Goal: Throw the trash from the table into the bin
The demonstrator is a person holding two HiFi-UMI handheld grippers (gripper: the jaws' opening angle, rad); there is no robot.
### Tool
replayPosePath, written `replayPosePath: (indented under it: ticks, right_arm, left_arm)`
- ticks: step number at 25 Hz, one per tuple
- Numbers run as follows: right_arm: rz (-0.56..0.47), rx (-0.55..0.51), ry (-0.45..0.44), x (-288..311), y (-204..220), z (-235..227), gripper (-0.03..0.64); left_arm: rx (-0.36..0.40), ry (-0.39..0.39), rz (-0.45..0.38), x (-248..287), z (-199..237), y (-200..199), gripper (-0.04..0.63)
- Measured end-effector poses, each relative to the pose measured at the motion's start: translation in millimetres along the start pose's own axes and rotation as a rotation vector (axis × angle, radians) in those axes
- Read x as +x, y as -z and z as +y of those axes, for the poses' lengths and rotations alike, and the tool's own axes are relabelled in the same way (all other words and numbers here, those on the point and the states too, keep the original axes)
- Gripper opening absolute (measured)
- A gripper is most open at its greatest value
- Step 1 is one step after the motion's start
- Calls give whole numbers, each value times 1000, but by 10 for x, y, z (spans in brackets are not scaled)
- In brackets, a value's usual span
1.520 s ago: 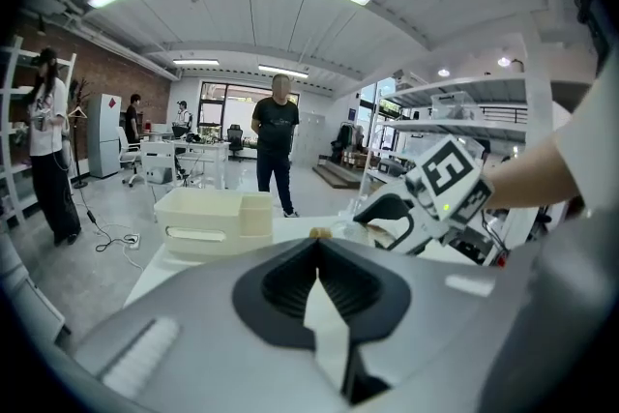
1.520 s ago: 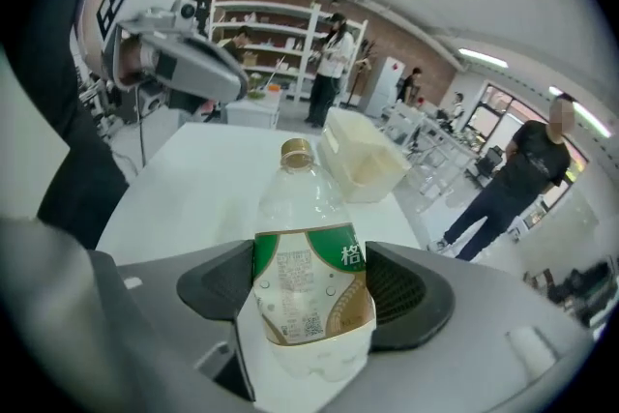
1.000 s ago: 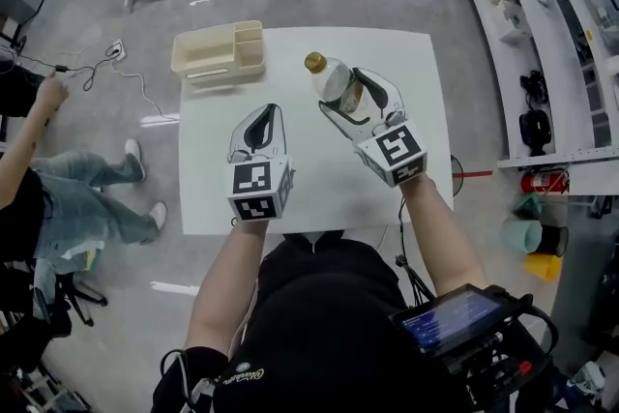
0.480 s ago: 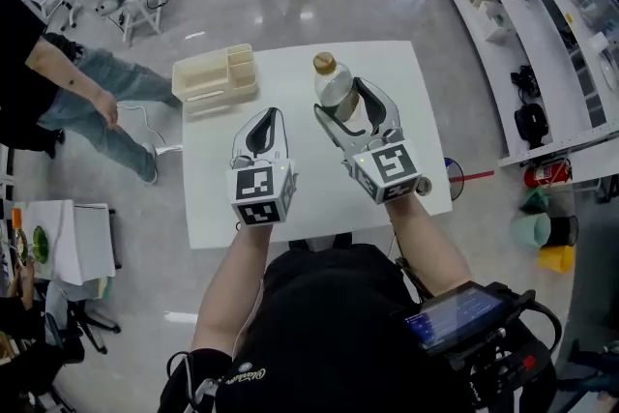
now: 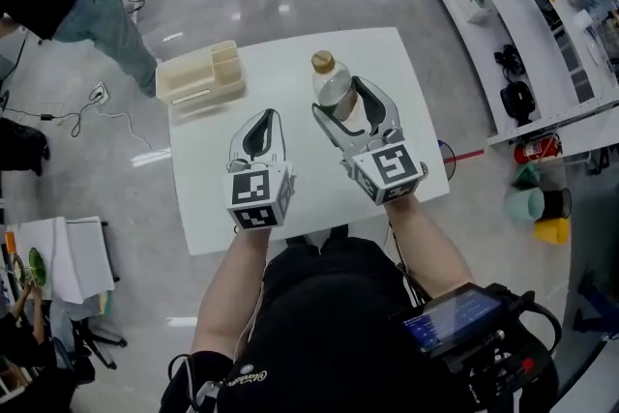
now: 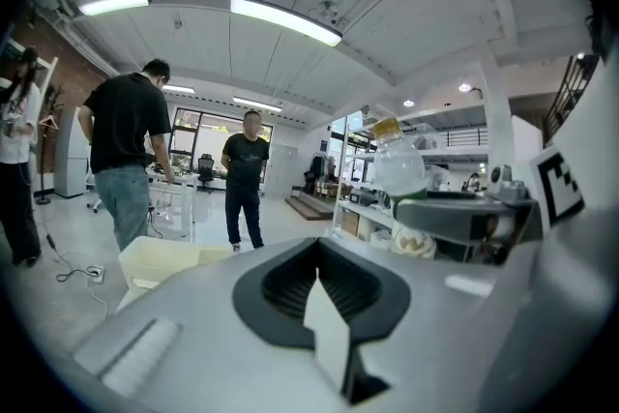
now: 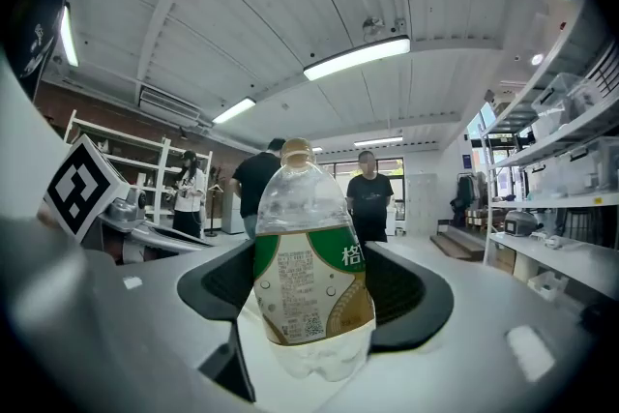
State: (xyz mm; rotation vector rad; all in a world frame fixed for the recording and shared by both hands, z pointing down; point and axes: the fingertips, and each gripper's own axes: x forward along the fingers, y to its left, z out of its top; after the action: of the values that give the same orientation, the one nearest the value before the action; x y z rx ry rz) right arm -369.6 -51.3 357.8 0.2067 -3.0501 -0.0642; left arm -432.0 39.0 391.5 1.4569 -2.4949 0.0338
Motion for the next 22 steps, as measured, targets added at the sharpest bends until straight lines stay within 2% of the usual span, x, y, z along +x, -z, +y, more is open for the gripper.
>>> replayPosePath:
  ticks: [4,8,16,22]
  right_arm:
    - [33,11,113,-232,127,-178,353]
    - [53,30,235,-605,297,-525,353]
    - [44,64,496,-1808,442,-1430,353]
    - [25,99,605,-2818,635,-2129,353]
  left_arm:
    - [-12,90,45,117,-138,193,8]
    - [-13,185,81,360,-483,375,8]
    - [85,410,104,653,-1810,386,8]
    - [141,489,118,772,-2963,508,8]
